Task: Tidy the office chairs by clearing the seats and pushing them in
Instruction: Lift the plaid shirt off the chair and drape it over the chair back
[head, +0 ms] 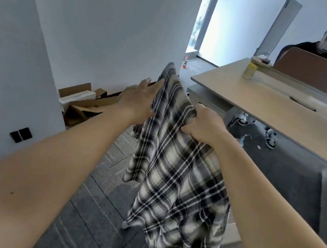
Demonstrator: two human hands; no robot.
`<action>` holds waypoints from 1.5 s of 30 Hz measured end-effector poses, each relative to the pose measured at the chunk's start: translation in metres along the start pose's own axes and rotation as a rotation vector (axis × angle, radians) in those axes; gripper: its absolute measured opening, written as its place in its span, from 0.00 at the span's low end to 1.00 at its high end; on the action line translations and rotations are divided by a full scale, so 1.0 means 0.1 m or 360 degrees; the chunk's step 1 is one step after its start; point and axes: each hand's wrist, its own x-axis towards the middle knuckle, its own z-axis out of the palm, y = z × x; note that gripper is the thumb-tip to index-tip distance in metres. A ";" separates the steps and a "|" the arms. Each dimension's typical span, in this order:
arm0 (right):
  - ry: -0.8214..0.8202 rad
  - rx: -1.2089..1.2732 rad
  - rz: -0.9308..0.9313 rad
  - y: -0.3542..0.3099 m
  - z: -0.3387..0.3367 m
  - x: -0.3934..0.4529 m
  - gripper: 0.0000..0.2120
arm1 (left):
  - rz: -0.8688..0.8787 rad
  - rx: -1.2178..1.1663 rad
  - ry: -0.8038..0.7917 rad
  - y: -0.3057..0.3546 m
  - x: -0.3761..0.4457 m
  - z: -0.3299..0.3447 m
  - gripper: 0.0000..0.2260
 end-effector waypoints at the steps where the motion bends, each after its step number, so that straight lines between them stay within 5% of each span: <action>1: -0.0033 0.0010 -0.0008 0.05 -0.04 -0.04 0.19 | 0.0049 0.0050 -0.0004 0.04 0.06 0.02 0.39; 9: -0.0007 0.0219 0.0123 0.45 -0.21 -0.35 0.10 | 0.0577 0.0285 0.0198 0.39 0.37 0.18 0.29; 14: 0.0359 -0.0394 0.0266 0.52 -0.14 -0.58 0.21 | 0.0919 0.0255 0.0182 0.54 0.29 0.18 0.30; 18: 0.0555 -0.0419 0.0366 0.68 -0.17 -0.76 0.23 | 0.1014 0.0170 0.0208 0.73 0.18 0.25 0.31; 36: 0.0560 -0.0325 0.0597 1.41 -0.50 -1.28 0.24 | 0.1164 0.0034 0.0190 1.62 -0.09 0.53 0.32; 41: 0.0583 -0.0477 0.0650 1.70 -0.65 -1.57 0.21 | 0.1301 0.0101 0.0156 2.08 -0.17 0.65 0.33; 45: 0.0524 -0.0721 0.0829 1.95 -0.72 -1.76 0.27 | 0.1374 0.0148 0.0095 2.43 -0.25 0.70 0.33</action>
